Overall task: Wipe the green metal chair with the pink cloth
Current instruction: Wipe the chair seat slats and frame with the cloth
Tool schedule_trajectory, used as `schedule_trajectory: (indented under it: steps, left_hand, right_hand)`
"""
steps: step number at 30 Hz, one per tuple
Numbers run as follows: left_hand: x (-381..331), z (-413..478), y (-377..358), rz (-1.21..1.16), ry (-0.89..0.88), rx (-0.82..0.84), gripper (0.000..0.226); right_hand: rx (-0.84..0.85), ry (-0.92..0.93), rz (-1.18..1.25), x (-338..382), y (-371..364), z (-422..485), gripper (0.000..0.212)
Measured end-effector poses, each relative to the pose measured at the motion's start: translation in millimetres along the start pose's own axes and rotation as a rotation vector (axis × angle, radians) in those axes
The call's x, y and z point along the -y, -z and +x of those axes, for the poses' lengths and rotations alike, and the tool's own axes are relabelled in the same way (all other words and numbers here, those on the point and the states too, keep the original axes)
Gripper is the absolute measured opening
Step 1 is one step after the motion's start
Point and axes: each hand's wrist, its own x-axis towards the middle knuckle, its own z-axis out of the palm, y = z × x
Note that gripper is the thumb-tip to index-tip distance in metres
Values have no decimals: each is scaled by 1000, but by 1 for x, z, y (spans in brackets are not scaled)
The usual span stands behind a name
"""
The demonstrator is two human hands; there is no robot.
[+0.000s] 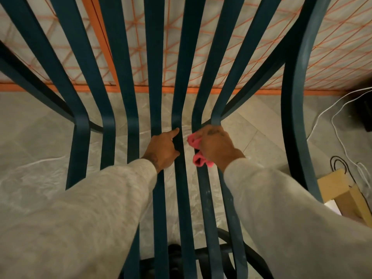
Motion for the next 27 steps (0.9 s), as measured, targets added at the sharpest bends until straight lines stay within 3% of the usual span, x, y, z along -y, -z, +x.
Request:
schedule_trajectory:
  steps: [5, 9, 11, 15, 19, 23, 27]
  left_hand:
    - [-1, -2, 1, -19, -12, -17, 75]
    - [-2, -4, -2, -24, 22, 2, 77]
    - [-2, -7, -4, 14, 13, 28, 81]
    - [2, -15, -7, 42, -19, 59, 84]
    - [1, -27, -12, 72, -38, 96, 89]
    - [4, -41, -21, 94, -27, 116, 92]
    - [6, -38, -22, 106, -43, 151, 93]
  right_hand:
    - [43, 51, -112, -4, -7, -9, 53]
    - [147, -44, -123, -7, -12, -43, 40]
    - [115, -40, -115, -5, -6, -35, 38]
    - [-47, 105, -281, -1, -1, -9, 42]
    - [104, 204, -442, -10, -11, -36, 57]
    - [228, 95, -316, -17, -20, -60, 46]
    - [76, 78, -249, -8, -11, -40, 46]
